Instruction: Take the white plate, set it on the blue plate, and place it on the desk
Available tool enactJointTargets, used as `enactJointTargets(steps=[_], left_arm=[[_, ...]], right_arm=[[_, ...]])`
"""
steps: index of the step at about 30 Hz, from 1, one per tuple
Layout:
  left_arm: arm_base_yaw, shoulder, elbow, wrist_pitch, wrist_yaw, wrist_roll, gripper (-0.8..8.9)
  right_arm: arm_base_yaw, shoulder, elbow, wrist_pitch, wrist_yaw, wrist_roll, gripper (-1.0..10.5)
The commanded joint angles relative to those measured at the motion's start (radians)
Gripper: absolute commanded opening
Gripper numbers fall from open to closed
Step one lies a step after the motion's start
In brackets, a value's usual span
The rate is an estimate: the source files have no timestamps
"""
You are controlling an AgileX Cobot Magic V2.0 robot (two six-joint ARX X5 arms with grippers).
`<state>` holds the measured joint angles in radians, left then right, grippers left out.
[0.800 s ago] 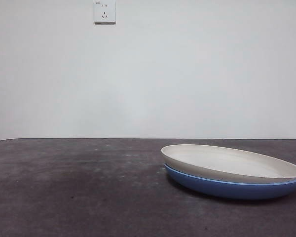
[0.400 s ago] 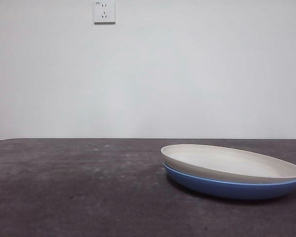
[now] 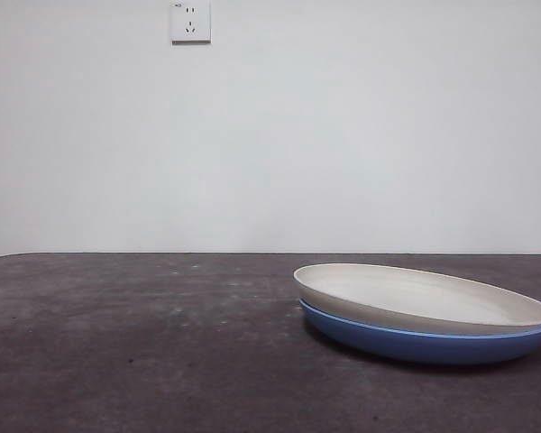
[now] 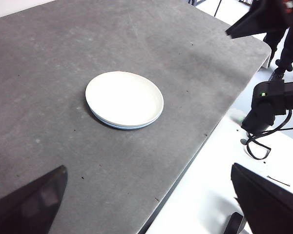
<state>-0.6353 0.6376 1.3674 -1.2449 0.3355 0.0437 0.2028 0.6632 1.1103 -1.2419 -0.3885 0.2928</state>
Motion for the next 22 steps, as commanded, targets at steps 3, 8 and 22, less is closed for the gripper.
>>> enactJointTargets(steps=[3,8,22], left_arm=[[-0.006,0.001,0.01,0.01,-0.006,0.016,5.98],[-0.006,-0.005,0.01,0.005,-0.006,0.016,5.98],[-0.006,-0.012,0.01,-0.003,-0.006,0.016,5.98]], right_arm=[[0.003,0.177,0.017,0.011,0.0,-0.014,5.7],[0.002,0.392,0.017,0.071,-0.003,-0.093,5.8],[-0.128,0.84,0.017,0.279,-0.08,-0.234,5.7]])
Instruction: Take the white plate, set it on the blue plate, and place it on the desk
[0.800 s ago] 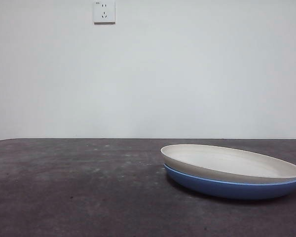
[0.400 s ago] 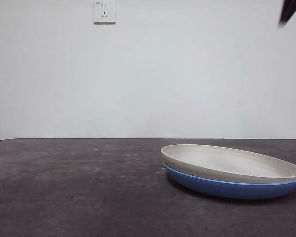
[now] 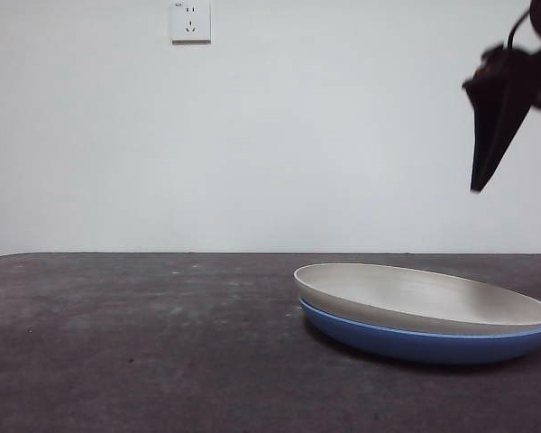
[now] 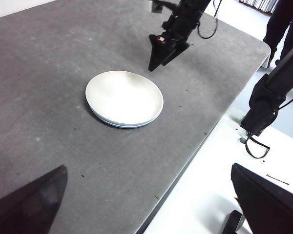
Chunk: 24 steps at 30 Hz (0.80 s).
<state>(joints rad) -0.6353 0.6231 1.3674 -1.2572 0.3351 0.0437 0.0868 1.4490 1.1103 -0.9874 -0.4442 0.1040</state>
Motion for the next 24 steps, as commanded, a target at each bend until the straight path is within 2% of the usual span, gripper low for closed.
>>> enactJointTargets(steps=[1,6,17,21,24], left_arm=[[-0.006,0.003,0.01,0.01,-0.006,0.016,5.98],[-0.006,0.003,0.01,0.01,-0.006,0.016,5.98],[-0.006,0.003,0.01,0.017,-0.006,0.016,5.98],[-0.006,0.003,0.01,0.017,-0.006,0.016,5.98],[-0.006,0.003,0.01,0.018,-0.006,0.016,5.98]], right_arm=[[-0.019,0.075,0.017,0.038,-0.029,-0.048,5.7],[-0.037,0.171,0.017,0.106,-0.041,-0.06,5.7],[-0.061,0.291,0.017,0.189,-0.123,-0.072,5.7],[-0.064,0.303,0.017,0.215,-0.136,-0.071,4.9],[-0.066,0.316,0.017,0.221,-0.135,-0.068,4.8]])
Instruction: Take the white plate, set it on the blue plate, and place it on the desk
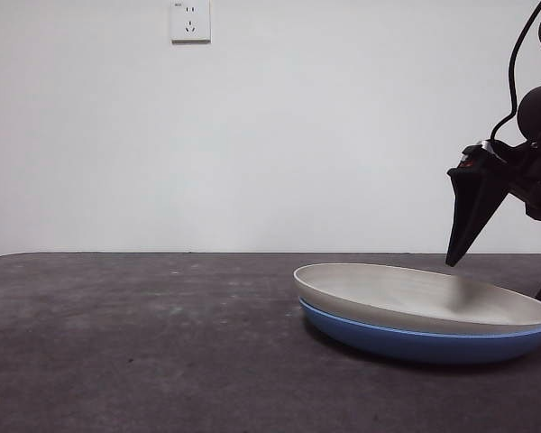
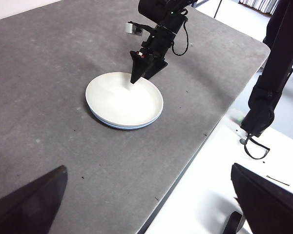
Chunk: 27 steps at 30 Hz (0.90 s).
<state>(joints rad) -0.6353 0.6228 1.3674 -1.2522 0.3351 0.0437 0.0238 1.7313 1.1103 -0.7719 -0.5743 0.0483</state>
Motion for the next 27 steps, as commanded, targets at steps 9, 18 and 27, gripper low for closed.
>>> enactJointTargets(steps=[9,18,27], left_arm=[[-0.006,0.003,0.01,0.018,-0.007,0.016,5.98],[-0.006,0.003,0.01,0.019,-0.029,0.016,5.98],[-0.006,0.003,0.01,0.019,-0.029,0.016,5.98]], right_arm=[[-0.007,0.06,0.017,0.015,-0.016,-0.014,3.0],[-0.015,0.06,0.017,0.011,0.019,-0.007,0.3],[-0.046,0.057,0.018,0.002,0.006,-0.003,0.1]])
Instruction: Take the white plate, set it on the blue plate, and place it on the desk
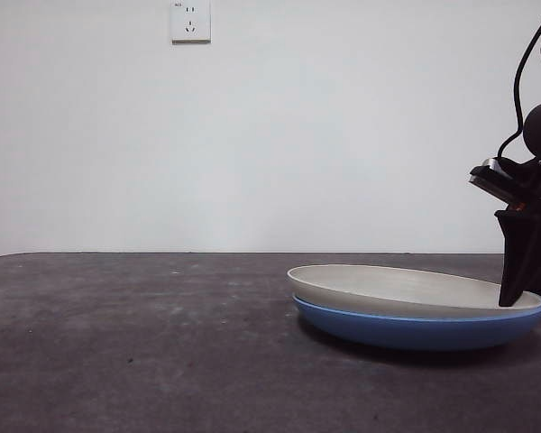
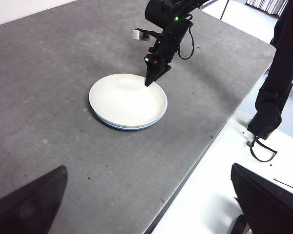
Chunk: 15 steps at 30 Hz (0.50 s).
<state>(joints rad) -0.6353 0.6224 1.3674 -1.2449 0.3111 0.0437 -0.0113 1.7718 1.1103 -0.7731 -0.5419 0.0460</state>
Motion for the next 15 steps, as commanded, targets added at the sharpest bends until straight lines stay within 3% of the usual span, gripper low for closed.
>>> enactJointTargets(steps=[1,8,15], left_arm=[[-0.006,0.004,0.01,0.012,-0.005,0.016,5.98],[-0.006,0.004,0.01,0.014,-0.005,0.017,5.98],[-0.006,0.004,0.01,0.043,-0.005,0.021,5.98]], right_arm=[[-0.013,0.014,0.018,0.003,-0.043,0.003,0.1],[0.025,-0.003,0.053,-0.005,-0.072,0.066,0.1],[0.169,-0.001,0.124,-0.012,-0.058,0.14,0.1]])
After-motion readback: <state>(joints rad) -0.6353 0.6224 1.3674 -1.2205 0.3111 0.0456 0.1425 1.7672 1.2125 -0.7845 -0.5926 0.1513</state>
